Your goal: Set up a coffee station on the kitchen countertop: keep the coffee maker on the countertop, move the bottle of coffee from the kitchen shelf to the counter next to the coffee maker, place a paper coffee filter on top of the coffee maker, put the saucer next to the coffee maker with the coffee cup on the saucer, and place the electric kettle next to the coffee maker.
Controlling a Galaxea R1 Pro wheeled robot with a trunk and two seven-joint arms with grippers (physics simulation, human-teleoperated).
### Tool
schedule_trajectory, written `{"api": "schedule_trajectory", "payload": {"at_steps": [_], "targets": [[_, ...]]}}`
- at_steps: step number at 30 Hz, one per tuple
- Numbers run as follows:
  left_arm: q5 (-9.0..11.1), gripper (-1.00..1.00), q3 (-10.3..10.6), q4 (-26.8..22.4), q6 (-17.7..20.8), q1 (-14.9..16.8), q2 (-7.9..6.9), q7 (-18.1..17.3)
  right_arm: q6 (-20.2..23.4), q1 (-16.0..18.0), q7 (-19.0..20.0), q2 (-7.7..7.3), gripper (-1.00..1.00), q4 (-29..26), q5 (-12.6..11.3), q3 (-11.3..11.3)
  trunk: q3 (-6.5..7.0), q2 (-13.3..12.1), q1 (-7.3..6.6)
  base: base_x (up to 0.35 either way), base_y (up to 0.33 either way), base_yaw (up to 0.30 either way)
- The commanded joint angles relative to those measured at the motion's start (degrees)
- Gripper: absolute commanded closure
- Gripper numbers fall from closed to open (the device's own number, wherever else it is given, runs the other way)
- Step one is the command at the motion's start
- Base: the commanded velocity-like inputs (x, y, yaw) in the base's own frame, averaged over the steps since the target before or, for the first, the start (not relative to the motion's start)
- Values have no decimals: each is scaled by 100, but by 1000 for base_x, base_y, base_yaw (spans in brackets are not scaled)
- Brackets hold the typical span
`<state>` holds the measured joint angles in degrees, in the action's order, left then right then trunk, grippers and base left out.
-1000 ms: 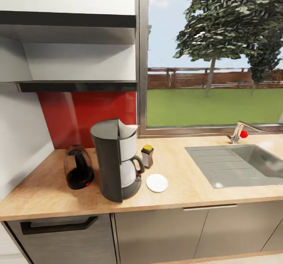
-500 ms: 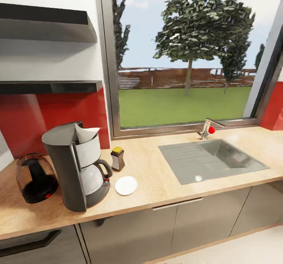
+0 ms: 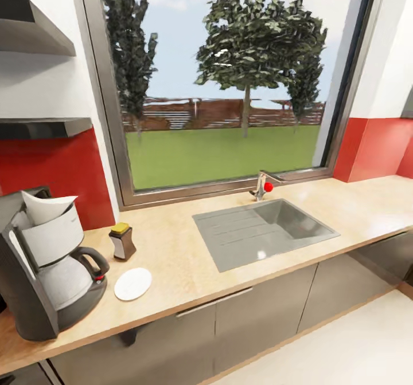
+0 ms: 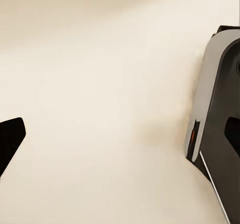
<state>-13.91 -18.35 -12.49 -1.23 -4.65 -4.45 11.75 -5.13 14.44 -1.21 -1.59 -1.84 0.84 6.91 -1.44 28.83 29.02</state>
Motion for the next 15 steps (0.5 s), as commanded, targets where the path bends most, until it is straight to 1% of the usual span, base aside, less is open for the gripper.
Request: {"api": "schedule_trajectory", "payload": {"at_steps": [1, 15], "targets": [[-59, -100, -45, -8, -14, -1, 8, 3, -23, 6, -2, 1, -100, 8, 10, 39, -12, 9, 5, 219, -258, -272], [-59, -100, -58, -7, -17, -3, 14, 20, -23, 6, -2, -8, -100, 8, 12, 38, -44, 9, 5, 216, -258, -272]]}}
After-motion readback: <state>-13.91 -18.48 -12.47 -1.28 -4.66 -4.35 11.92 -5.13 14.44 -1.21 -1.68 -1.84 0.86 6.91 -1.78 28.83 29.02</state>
